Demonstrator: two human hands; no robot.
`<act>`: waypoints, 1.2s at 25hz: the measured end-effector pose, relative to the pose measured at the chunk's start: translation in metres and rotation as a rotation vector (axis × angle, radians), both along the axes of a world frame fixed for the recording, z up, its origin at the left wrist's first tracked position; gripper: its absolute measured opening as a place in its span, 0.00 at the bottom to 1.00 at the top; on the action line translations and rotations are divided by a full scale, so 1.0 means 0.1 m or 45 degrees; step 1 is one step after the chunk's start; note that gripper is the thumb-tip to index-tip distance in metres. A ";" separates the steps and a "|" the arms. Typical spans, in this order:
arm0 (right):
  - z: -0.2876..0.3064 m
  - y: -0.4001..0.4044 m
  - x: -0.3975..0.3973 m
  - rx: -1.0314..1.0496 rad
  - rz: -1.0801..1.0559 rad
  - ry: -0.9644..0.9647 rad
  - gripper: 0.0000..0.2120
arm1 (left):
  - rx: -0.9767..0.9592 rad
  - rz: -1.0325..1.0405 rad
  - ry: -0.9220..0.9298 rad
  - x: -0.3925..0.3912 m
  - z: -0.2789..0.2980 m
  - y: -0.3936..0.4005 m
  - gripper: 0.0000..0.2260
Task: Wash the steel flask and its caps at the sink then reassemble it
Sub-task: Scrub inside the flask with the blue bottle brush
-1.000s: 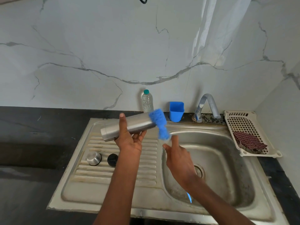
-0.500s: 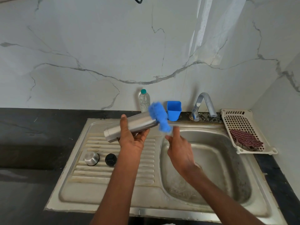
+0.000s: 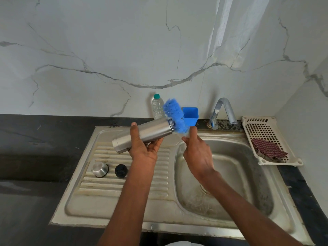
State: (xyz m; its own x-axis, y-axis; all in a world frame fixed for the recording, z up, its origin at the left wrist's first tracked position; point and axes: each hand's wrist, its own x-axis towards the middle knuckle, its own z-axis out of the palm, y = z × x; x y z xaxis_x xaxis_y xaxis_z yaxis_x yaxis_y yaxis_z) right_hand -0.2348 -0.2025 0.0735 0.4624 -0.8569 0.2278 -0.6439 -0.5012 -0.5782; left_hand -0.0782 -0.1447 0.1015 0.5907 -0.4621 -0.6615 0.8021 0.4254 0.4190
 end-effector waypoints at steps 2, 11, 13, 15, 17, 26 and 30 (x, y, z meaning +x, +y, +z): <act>-0.15 0.11 -0.09 0.077 0.071 0.060 0.19 | -0.011 0.060 -0.008 0.10 0.00 0.01 0.39; -0.36 -0.03 -0.19 0.372 -0.118 -0.146 0.11 | -0.038 -0.010 -0.079 0.21 0.03 0.10 0.32; -0.35 -0.13 -0.33 0.653 -0.086 -0.538 0.07 | 0.004 -0.081 -0.138 0.29 0.00 0.14 0.32; -0.20 -0.31 -0.48 0.769 0.106 -0.751 0.08 | 0.032 -0.166 -0.154 0.35 -0.03 0.17 0.30; 0.00 -0.49 -0.55 0.607 0.381 -0.572 0.14 | 0.042 -0.214 -0.127 0.37 -0.04 0.17 0.30; 0.28 -0.68 -0.35 -0.166 0.927 0.021 0.19 | 0.333 -0.524 -0.317 0.25 0.10 0.11 0.30; 0.34 -0.88 -0.39 -0.216 0.922 0.023 0.22 | 0.318 -0.514 -0.275 0.35 0.10 0.22 0.27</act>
